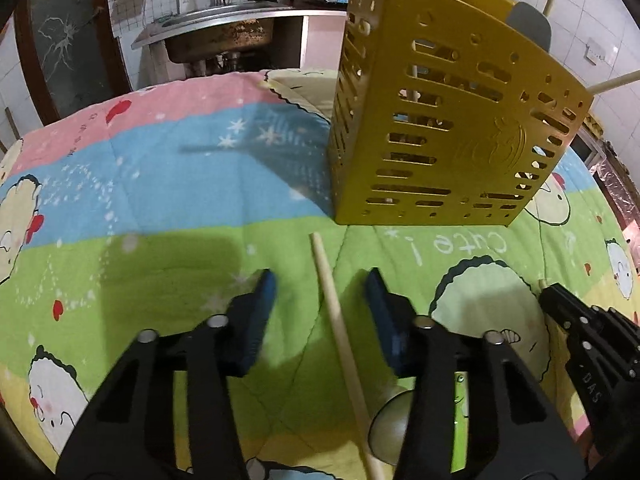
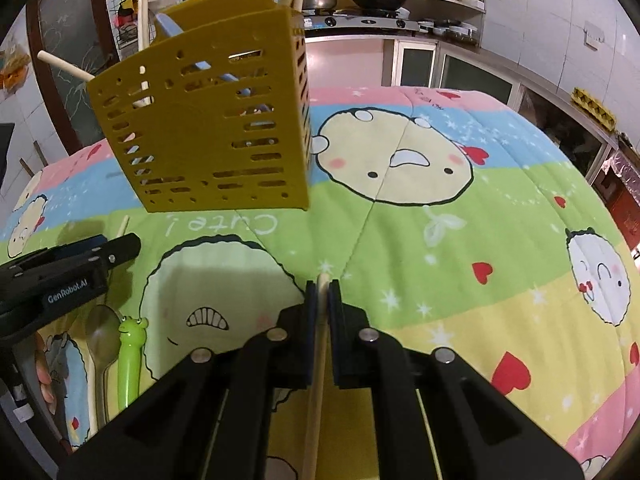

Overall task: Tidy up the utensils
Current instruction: 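Close the left tool on a wooden chopstick while the right tool grasps another chopstick, then lift the left tool's chopstick toward the holder while the right tool carries its chopstick there, then raise both tools' chopsticks above the yellow holder, then lower both chopsticks into the holder and open both tools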

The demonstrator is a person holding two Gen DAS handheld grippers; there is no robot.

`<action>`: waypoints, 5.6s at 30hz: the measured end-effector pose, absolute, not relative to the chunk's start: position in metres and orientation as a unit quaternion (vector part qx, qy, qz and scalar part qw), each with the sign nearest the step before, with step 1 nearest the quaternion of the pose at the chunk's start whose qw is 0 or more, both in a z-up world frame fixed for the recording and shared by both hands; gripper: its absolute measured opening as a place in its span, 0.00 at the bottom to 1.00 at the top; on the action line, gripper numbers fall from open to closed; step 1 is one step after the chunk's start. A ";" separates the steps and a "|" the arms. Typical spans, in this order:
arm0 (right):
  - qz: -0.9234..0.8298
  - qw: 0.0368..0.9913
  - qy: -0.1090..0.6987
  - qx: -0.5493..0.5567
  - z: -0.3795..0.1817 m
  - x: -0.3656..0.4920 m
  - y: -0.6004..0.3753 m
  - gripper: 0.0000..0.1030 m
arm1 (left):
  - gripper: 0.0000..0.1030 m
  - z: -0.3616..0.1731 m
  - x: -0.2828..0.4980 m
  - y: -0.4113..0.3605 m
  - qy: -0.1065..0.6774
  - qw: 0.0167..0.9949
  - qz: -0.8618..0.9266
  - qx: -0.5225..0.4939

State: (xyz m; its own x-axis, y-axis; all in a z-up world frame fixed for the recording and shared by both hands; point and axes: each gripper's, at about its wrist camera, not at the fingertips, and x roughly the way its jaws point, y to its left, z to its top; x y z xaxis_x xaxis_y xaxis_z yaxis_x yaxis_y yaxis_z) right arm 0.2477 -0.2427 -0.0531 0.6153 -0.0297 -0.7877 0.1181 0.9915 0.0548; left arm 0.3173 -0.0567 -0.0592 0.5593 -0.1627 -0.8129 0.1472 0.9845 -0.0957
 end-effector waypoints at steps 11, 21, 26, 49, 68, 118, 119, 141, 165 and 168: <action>-0.030 0.893 0.445 0.064 -0.048 0.255 -0.248 0.06 | 0.08 -0.048 0.325 -0.064 0.455 0.884 -0.108 0.006; -0.029 0.916 0.395 0.065 -0.010 0.232 -0.245 0.06 | 0.08 -0.011 0.291 -0.064 0.397 0.909 -0.127 0.007; -0.030 0.930 0.360 0.061 0.011 0.218 -0.244 0.06 | 0.07 0.016 0.266 -0.059 0.351 0.927 -0.134 0.011; -0.038 0.919 0.390 0.042 -0.025 0.228 -0.250 0.49 | 0.07 0.042 0.251 -0.034 0.306 0.943 -0.132 0.011; -0.041 0.896 0.440 0.036 -0.038 0.256 -0.241 0.06 | 0.07 0.036 0.259 -0.042 0.305 0.941 -0.142 0.025; -0.036 0.943 0.328 0.051 0.006 0.250 -0.252 0.06 | 0.06 -0.041 0.336 -0.046 0.439 0.892 -0.106 -0.015; -0.034 0.944 0.325 0.051 0.009 0.248 -0.252 0.06 | 0.06 -0.038 0.333 -0.045 0.433 0.895 -0.108 -0.016; -0.035 0.979 0.194 0.046 0.085 0.157 -0.243 0.06 | 0.04 0.087 0.200 -0.017 0.178 0.978 -0.109 0.007; -0.037 0.989 0.138 0.043 0.119 0.156 -0.242 0.06 | 0.03 0.113 0.187 -0.011 0.132 0.985 -0.110 0.003; -0.034 0.989 0.135 0.041 0.124 0.164 -0.241 0.06 | 0.03 0.114 0.192 -0.014 0.132 0.985 -0.114 0.001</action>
State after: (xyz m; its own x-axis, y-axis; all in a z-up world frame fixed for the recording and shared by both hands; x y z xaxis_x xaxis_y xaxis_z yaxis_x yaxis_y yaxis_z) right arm 0.1639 -0.2410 0.1240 0.9615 -0.0563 -0.2691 0.0782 0.9944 0.0712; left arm 0.1923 -0.0140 0.1141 0.9393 -0.2241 -0.2599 0.2243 0.9741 -0.0290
